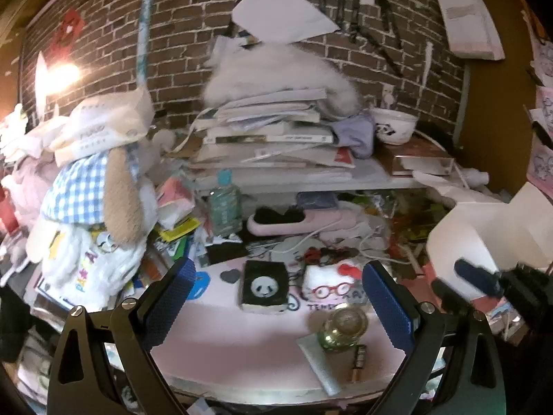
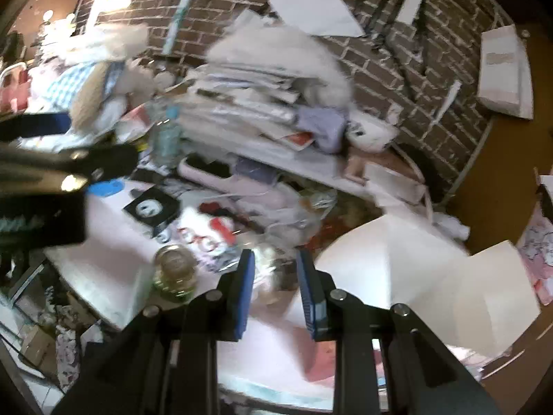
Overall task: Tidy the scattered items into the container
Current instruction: 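Withdraw the right gripper from the box back over the desk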
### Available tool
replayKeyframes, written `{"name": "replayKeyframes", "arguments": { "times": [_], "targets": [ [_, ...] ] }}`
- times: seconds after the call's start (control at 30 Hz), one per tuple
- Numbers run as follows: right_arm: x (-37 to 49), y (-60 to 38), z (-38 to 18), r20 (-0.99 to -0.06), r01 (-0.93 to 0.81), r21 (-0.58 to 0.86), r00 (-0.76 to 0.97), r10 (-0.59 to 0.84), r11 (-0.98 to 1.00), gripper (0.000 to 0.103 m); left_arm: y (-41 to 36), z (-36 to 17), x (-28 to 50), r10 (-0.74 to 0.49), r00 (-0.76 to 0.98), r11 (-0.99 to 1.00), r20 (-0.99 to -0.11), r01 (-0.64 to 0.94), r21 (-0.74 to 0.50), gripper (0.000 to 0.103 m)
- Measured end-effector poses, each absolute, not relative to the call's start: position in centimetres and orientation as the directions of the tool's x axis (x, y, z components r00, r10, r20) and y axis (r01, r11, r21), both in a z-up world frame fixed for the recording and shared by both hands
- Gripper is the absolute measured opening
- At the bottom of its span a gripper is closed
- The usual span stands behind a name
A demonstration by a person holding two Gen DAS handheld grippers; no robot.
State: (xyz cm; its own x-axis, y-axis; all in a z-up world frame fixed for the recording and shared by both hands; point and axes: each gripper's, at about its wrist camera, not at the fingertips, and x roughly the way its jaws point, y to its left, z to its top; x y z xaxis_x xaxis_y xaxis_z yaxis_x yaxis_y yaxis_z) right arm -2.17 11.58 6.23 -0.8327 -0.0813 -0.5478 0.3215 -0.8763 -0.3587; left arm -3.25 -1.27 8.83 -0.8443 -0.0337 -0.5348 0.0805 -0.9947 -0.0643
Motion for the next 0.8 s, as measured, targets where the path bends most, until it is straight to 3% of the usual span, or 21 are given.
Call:
{"name": "replayKeyframes", "arguments": {
  "times": [0.3, 0.67, 0.8],
  "targets": [
    [-3.0, 11.0, 1.4, -0.653, 0.363, -0.262, -0.749, -0.113, -0.894, 0.022, -1.8, 6.1, -3.8, -0.057, -0.805, -0.994, -0.591, 0.098, -0.038, 0.097],
    [-4.0, 13.7, -2.2, -0.701, 0.294, -0.182, -0.708, -0.086, -0.938, 0.022, 0.2, 1.4, -4.5, -0.004, -0.727, -1.000, -0.687, 0.021, -0.016, 0.097],
    [-4.3, 14.6, -2.5, -0.708, 0.275, -0.160, -0.702, -0.084, -0.948, 0.022, 1.6, 0.6, -5.2, 0.012, -0.733, -1.000, -0.680, -0.018, 0.002, 0.098]
  ]
}}
